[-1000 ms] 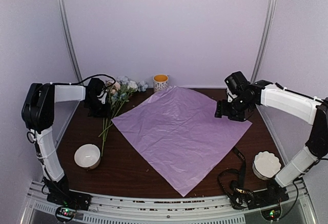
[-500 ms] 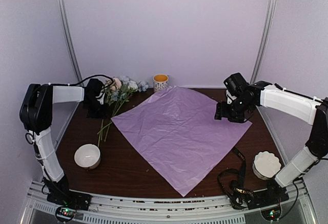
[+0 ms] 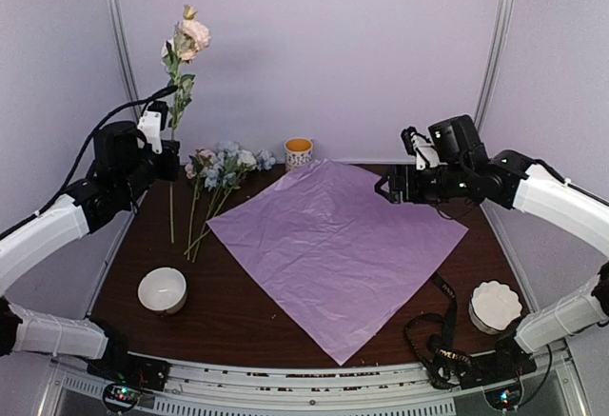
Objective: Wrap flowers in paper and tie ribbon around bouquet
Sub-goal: Pick up the fake flower from the corner of the board, then pass from the left arm to the right
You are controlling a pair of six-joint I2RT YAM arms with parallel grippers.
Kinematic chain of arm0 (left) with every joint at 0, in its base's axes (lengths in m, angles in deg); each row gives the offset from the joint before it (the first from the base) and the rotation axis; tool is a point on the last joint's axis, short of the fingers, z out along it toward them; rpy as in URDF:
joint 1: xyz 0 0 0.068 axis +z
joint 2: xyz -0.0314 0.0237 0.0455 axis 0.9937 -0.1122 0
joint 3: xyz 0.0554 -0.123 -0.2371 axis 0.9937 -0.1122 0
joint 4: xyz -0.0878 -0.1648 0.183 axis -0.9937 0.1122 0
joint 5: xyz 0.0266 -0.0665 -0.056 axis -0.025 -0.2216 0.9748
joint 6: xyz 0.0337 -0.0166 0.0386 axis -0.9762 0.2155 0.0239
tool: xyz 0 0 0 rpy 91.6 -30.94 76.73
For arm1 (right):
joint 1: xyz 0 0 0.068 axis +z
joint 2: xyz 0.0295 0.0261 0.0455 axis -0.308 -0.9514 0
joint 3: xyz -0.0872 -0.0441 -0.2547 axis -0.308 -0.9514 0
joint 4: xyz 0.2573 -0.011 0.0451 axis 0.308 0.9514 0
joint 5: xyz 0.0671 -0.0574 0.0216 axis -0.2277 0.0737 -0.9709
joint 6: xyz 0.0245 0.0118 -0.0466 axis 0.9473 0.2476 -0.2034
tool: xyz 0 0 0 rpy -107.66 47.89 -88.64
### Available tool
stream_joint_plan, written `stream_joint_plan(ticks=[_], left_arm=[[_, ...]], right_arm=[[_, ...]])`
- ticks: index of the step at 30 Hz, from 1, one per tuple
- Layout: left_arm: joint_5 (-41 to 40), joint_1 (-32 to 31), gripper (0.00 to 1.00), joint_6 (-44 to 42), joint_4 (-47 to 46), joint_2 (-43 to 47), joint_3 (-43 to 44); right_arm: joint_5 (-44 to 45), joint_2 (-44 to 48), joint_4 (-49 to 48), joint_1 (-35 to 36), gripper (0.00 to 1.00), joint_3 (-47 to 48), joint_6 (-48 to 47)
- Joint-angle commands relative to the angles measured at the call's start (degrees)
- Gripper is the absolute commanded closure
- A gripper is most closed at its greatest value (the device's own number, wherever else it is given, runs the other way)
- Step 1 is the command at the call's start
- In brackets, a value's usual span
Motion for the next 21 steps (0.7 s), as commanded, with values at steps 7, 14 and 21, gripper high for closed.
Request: stream_joint_plan(ticks=[7,14,21], left_arm=[[36.3,-18.1,1.00,3.5,-23.0,-1.0,0.6],[43.3,-24.8,1.00,10.9,-32.3,-9.9,3.1],[46.2,-26.7,1.00,13.9,-34.2,-12.8,4.0]], right_arm=[[-17.7,-2.3,-35.2,11.1,0.21,6.6,-3.7],[-18.7,-9.7,-34.3,15.3,0.24,17.3,-5.3],[-19.2,-8.7,-37.4,15.4,0.54,14.5,-4.3]])
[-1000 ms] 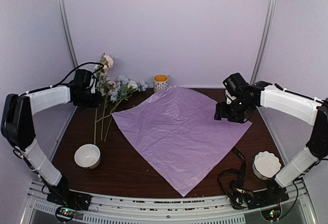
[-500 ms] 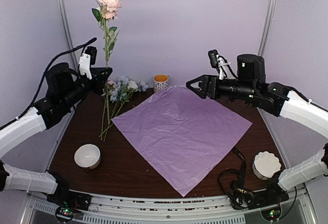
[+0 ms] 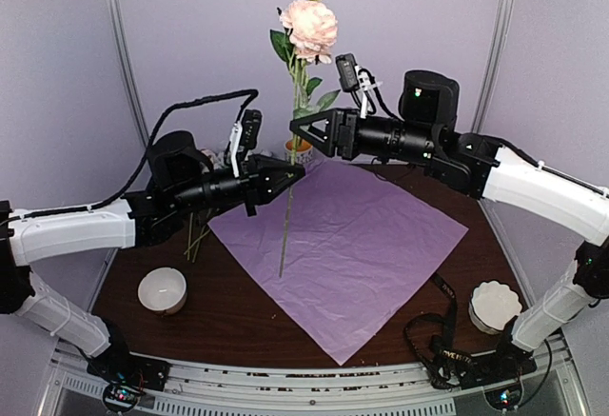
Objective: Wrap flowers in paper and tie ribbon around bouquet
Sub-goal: Pass from the left arm to the right, then adjust the flattened wrapping paper at the center of the board.
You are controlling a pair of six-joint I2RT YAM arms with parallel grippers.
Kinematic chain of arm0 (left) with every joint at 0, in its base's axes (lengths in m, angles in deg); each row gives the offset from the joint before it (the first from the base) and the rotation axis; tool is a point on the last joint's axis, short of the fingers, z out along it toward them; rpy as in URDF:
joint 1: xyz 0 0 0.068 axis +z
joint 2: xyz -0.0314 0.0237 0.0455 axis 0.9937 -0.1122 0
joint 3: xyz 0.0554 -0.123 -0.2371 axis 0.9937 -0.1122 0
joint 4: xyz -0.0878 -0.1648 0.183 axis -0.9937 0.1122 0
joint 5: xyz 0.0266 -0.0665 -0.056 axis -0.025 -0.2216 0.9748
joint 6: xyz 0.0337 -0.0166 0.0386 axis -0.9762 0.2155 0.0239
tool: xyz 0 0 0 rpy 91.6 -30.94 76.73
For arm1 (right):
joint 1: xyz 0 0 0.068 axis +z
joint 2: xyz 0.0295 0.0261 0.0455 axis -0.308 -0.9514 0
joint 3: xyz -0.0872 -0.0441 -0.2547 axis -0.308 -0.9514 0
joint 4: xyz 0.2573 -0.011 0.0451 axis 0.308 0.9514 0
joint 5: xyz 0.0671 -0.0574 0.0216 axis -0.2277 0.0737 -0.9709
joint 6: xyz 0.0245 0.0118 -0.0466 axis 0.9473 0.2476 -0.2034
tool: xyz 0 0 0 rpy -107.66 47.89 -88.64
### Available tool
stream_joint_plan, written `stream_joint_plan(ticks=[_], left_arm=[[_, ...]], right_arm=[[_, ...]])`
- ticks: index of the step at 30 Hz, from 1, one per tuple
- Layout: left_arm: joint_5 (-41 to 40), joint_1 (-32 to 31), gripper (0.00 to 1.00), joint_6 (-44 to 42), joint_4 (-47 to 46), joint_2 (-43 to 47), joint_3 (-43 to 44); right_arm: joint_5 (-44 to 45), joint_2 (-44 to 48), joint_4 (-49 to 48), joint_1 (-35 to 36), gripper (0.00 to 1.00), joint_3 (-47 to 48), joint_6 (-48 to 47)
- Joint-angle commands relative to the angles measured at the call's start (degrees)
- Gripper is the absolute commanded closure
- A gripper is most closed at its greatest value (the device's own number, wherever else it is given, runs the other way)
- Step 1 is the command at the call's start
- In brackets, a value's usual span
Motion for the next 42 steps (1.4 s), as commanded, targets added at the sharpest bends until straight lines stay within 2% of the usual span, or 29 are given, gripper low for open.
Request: stream_joint_plan(ticks=[1,5,7,9,10,12,13,14,16,18,22,29,33,36,42], left_arm=[[4.1,-0.8,1.00,3.2,-6.6,-1.0,2.9],[5.5,-1.2,1.00,3.1,-4.3,-2.7,5.7],[6.2,-1.3,1.00,2.8,-2.9,-3.3,6.6],[6.3,-1.3,1.00,3.0,-2.7,-3.3,6.4],[6.2,-1.2,0.94,3.0,-2.0,-3.2,6.3],[5.1,-0.9,0.44,2.7,1.0,-2.7,6.4],[4.1,-0.5,0.31,2.4,3.5,-2.4,6.6],[2.9,0.4,0.27,2.2,6.5,-2.1,7.1],[-0.4,2.9,0.26,2.1,14.7,-1.8,8.8],[-4.7,6.1,0.27,1.5,25.5,-2.5,11.5],[-16.2,13.4,0.27,0.8,43.9,-6.8,18.4],[-24.4,26.1,0.29,-0.2,55.3,-15.7,20.1],[-24.3,25.3,0.33,-2.4,55.3,-20.6,19.2],[-25.4,20.5,0.33,-6.1,53.5,-25.0,19.9],[-36.3,10.3,0.25,-16.4,56.2,-35.5,29.1]], right_arm=[[-1.5,1.1,-3.3,0.1,0.56,-0.8,-0.3],[-0.3,0.4,-0.5,0.3,0.71,0.2,-0.8],[-0.3,0.5,0.2,0.2,0.82,0.5,-0.9],[1.9,0.8,1.6,0.0,1.00,0.9,-1.1],[3.6,0.8,3.2,-0.4,1.00,1.4,-0.8],[6.3,0.0,9.0,-2.2,1.00,3.3,0.7],[7.4,-1.2,12.7,-3.5,1.00,4.5,1.7],[8.6,-2.4,16.6,-5.1,1.00,5.9,2.9],[8.1,-6.2,24.2,-9.1,1.00,8.9,5.9],[3.3,-11.6,29.6,-13.8,1.00,11.8,9.5],[0.9,-22.1,35.1,-19.3,1.00,16.6,11.4],[1.8,-36.9,41.0,-23.9,1.00,25.8,11.3],[2.8,-43.1,42.5,-25.4,1.00,29.0,11.4],[2.8,-46.2,43.0,-25.6,1.00,29.5,11.5],[4.3,-47.6,43.9,-25.4,0.99,25.1,10.4]])
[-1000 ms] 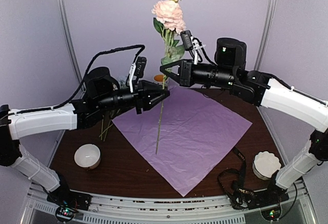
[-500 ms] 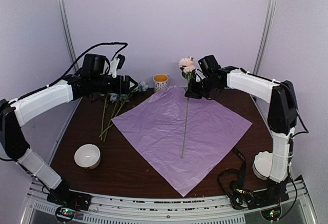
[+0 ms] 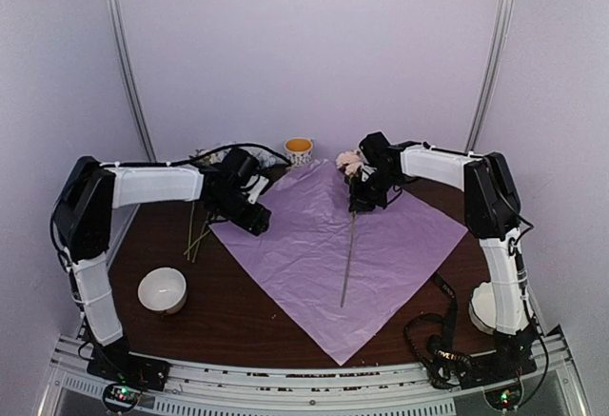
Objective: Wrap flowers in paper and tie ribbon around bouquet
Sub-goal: Adjust the flattened wrapping paper at the center of the board.
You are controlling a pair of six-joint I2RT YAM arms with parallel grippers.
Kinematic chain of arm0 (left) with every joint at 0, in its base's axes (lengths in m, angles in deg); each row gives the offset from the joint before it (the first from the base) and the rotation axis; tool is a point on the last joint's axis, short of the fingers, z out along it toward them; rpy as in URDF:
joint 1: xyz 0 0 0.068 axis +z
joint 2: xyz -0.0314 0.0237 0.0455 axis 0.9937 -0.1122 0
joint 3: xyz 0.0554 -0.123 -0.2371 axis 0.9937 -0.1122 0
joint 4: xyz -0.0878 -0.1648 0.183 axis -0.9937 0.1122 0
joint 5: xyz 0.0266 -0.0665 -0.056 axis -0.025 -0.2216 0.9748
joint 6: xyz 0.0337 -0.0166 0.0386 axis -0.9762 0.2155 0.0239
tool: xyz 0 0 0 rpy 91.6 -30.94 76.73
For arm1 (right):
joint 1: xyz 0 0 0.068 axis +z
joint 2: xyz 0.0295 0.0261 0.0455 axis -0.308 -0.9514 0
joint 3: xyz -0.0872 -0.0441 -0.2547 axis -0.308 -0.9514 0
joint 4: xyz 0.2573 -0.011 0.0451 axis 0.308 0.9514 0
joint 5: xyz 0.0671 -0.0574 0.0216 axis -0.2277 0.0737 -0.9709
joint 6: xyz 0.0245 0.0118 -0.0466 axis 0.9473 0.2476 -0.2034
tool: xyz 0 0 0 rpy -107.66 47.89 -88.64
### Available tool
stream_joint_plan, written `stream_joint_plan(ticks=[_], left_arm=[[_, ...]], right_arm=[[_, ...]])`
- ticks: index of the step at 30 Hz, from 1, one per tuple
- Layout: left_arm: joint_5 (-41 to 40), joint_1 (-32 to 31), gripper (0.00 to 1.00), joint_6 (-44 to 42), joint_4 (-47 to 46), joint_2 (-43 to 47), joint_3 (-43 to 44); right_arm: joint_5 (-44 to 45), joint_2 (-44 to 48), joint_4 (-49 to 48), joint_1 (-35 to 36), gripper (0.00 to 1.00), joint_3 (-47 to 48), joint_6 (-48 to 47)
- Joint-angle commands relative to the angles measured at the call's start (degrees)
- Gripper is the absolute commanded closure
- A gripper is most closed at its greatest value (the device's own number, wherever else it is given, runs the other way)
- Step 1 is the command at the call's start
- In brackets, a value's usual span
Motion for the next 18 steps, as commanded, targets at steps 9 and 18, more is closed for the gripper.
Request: stream_joint_plan(ticks=[9,18], left_arm=[[-8.1,-9.9,0.27,-12.6,11.8,-14.5,9.2],[0.0,-13.1,0.30,-11.7,11.5,-11.0,-1.2]], right_arm=[[3.6,2.0,3.4,0.5,0.99,-10.3,-4.7],[5.9,11.0,-0.5,2.4,0.99,-28.5,-5.7]])
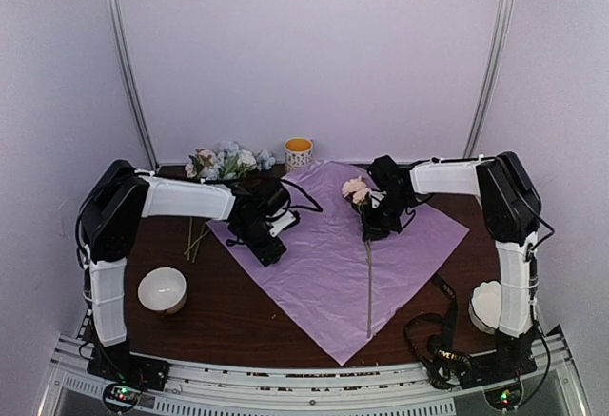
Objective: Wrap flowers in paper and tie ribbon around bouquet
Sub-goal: Adjust the flattened wrapping paper at the center of the board.
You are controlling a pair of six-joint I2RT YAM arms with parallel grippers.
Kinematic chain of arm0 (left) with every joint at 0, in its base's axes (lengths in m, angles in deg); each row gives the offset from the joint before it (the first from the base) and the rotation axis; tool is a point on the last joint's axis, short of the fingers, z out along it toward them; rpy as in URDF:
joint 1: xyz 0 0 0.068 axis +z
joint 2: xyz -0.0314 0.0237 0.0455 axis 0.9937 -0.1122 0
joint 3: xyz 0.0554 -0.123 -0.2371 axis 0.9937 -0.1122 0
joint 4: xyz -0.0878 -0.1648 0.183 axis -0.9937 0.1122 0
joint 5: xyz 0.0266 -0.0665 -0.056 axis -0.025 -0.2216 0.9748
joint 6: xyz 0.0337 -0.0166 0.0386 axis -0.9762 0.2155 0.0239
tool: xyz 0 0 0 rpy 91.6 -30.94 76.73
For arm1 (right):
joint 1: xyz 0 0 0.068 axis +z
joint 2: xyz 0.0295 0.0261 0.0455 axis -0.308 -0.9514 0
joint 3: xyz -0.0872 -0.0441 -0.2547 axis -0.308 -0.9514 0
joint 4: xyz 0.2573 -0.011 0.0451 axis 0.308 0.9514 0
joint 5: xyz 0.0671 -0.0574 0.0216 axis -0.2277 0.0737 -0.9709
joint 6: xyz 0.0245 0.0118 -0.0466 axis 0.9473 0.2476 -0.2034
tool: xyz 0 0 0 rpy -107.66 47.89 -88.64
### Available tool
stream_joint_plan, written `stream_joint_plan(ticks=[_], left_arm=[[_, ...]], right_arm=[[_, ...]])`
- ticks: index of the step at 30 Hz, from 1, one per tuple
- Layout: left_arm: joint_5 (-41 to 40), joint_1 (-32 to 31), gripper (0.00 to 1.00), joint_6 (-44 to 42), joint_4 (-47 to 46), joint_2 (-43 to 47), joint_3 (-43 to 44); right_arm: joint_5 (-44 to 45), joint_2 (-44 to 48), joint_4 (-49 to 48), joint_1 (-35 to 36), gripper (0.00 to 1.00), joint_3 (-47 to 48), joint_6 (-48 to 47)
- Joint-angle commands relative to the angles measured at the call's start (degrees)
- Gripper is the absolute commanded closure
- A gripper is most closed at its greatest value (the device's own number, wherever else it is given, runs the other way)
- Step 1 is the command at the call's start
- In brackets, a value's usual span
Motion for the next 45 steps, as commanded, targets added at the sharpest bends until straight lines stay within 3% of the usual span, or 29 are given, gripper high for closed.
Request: stream_joint_plan(ticks=[1,11,16,19,21,24,25,30,37,42,44,45], left_arm=[[6.3,-3.1,0.30,-1.1,5.0,-0.4,-6.4],[14.3,-9.1,0.31,-2.9,3.5,3.3,-11.9],[14.8,-9.2,0.30,-7.2,1.3,11.6,-12.9],[16.3,-12.3,0.24,-14.7,-1.5,19.8,-15.6],[15.4,-16.2,0.21,-24.2,-3.1,22.4,-19.5],[15.0,-19.1,0.15,-29.9,-3.0,21.8,-22.1],[14.3,-19.1,0.04,-31.3,-2.5,21.2,-21.8],[7.8,-19.6,0.02,-39.0,-4.5,17.5,-21.2],[-2.9,-25.7,0.07,-40.3,-24.0,14.1,-25.4],[-0.7,-26.1,0.13,-39.3,-26.2,12.2,-24.8],[-0.6,-26.2,0.20,-39.8,-25.9,11.7,-24.7],[-0.7,-26.2,0.32,-39.9,-25.9,11.7,-24.6]], right_arm=[[4.0,3.7,0.6,1.5,0.99,-10.6,-1.0],[4.9,12.0,-3.9,3.7,0.99,-25.6,0.6],[2.5,15.3,-2.3,3.8,0.99,-23.1,-0.4],[0.8,16.8,-1.2,3.8,0.98,-19.4,-0.7],[1.1,17.2,-0.2,3.9,0.98,-17.3,-0.8],[1.2,17.2,0.7,4.1,0.98,-15.7,-1.2],[1.2,17.2,0.8,4.2,0.98,-15.2,-1.3],[1.6,18.3,0.7,5.2,0.98,-15.0,-2.0],[3.0,20.9,0.3,5.5,0.98,-17.0,-2.8],[3.0,22.3,-0.4,5.5,0.98,-18.6,-3.2],[3.0,22.4,-0.4,5.5,0.98,-18.8,-3.5],[3.0,22.4,-0.5,5.6,0.98,-18.9,-3.6]])
